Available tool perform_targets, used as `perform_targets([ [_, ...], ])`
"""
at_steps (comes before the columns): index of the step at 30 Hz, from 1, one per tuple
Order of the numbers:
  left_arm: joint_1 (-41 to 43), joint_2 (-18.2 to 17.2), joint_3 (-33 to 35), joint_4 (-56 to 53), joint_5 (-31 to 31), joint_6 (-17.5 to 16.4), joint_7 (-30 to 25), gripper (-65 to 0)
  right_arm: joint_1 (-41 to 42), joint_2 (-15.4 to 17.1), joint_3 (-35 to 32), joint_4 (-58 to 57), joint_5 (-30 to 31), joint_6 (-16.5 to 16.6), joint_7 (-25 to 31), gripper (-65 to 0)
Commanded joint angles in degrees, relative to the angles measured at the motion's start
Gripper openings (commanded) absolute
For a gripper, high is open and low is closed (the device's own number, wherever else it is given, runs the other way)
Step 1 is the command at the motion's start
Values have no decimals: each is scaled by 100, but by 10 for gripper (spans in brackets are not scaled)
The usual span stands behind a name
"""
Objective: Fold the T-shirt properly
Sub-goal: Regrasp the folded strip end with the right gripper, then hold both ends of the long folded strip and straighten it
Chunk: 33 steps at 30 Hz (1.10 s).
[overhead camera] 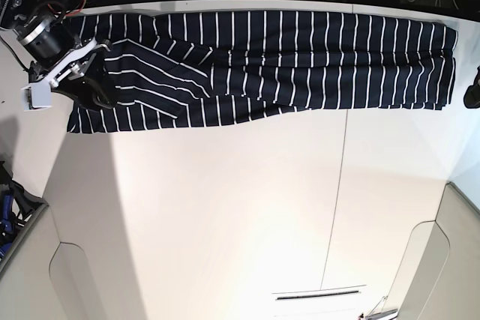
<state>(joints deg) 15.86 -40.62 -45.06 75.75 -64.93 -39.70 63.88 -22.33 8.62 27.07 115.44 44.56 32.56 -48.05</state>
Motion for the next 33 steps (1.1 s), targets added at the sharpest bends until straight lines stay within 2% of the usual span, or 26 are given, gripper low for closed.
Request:
perform_targets([
  [1, 7, -114, -50, 68, -92, -30, -68, -260, 9, 52, -63, 50, 59, 31, 118, -642],
  [3, 55, -26, -50, 35, -85, -30, -116, -223, 7, 55, -271, -42, -101, 33, 155, -650],
  [6, 179, 155, -48, -35, 37, -30, -251, -220, 7, 55, -601, -299, -459, 44, 286, -650],
  [9, 343, 363, -48, -42, 363, -30, -656, -220, 7, 55, -881, -682, -752, 44, 511, -650],
  [14, 356, 577, 66, -48, 765, -30, -841, -211, 9, 55, -1062, -1169, -835, 44, 669, -650],
  [17, 352, 605, 282, -94, 874, -30, -935, -211, 7, 55, -1060, -1255, -835, 44, 667, -650],
  [24, 352, 619, 382, -398, 1663, -30, -1696, -211, 7, 57, -1060, -1255, -835, 42, 662, -650],
  [33, 363, 636, 385, -461, 1917, -30, -1679, -211, 9, 57, -1060, -1255, -789, 42, 662, -650],
])
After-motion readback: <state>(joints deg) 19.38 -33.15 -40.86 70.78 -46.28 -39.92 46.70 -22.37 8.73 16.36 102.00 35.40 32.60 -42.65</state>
